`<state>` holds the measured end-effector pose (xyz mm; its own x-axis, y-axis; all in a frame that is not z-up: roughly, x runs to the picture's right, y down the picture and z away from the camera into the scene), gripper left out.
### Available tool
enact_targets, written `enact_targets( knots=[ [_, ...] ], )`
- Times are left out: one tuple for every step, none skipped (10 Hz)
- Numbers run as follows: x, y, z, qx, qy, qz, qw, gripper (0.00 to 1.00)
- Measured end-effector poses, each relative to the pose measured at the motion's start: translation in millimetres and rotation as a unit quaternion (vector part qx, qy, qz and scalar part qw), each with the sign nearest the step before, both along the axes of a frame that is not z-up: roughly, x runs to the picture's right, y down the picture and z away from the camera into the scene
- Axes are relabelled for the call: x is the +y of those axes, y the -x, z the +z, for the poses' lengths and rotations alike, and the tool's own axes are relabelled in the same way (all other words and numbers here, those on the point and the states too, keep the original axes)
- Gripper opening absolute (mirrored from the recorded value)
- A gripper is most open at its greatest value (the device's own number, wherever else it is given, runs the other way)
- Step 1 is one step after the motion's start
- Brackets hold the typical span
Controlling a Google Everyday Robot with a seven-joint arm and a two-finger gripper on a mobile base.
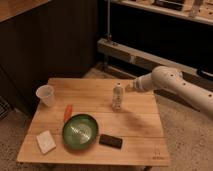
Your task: Knock the bottle over
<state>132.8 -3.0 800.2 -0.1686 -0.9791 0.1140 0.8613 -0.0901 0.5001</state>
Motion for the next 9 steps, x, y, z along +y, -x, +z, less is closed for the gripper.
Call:
enact_targets(
  knots=[
    [-2, 2, 0.9, -0.001, -0.002, -0.001, 1.0, 0.02],
    [-3, 0, 3.4, 0.001, -0.004, -0.001, 1.0, 0.02],
    [-4, 0, 5.2, 0.002, -0.005, -0.001, 1.0, 0.02],
    [-5, 2, 7.5, 0.002, -0.007, -0.002, 1.0, 0.02],
    [-6, 3, 9.5, 0.001, -0.007, -0.001, 1.0, 0.02],
    [-8, 3, 11.1, 0.003, -0.008, -0.002, 1.0, 0.02],
    [-10, 7, 12.0, 0.003, -0.009, -0.004, 0.9999, 0.02],
    [-11, 8, 12.4, 0.003, -0.009, -0.005, 0.9999, 0.02],
    [-11, 5, 12.7, 0.007, -0.009, -0.005, 0.9999, 0.02]
  ],
)
